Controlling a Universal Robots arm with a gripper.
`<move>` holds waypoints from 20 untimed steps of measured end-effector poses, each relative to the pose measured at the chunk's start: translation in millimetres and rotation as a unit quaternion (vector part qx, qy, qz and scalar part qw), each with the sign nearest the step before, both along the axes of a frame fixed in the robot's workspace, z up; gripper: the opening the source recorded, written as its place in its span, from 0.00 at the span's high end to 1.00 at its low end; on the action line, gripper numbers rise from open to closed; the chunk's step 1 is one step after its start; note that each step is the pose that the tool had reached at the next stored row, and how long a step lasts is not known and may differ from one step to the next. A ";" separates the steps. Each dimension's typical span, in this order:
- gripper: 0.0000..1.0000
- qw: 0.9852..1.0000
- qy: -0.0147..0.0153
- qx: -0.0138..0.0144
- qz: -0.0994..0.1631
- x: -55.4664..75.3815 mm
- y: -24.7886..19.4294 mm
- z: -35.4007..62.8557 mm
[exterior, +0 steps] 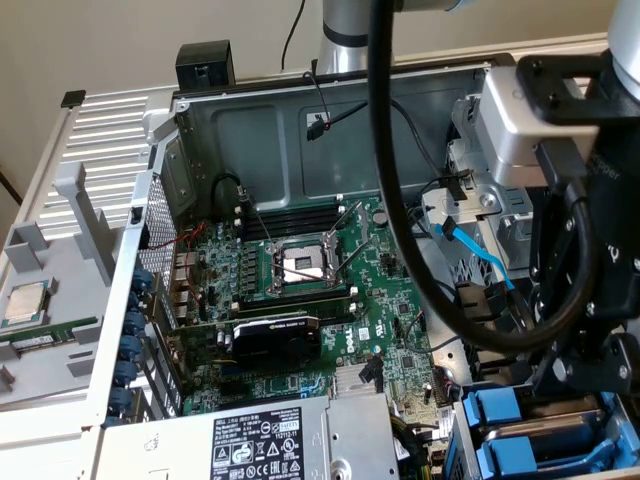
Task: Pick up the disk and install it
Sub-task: 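Insert the second disk wire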
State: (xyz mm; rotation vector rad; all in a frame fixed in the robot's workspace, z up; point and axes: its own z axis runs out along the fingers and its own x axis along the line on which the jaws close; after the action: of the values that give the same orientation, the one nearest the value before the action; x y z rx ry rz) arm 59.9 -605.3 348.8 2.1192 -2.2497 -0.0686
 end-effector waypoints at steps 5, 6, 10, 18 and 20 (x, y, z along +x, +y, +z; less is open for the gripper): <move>0.76 1.000 0.000 0.000 0.000 0.0 0.0 0.2; 0.76 1.000 0.000 0.000 0.000 0.0 0.1 0.4; 0.76 1.000 0.000 0.000 0.000 0.0 0.1 1.4; 0.89 1.000 -0.002 0.000 0.017 0.7 0.2 4.6; 0.89 1.000 -0.003 0.001 0.028 0.8 0.2 5.9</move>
State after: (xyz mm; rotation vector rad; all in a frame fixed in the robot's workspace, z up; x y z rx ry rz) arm 60.6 -605.0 354.8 2.1841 -2.1924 -0.0629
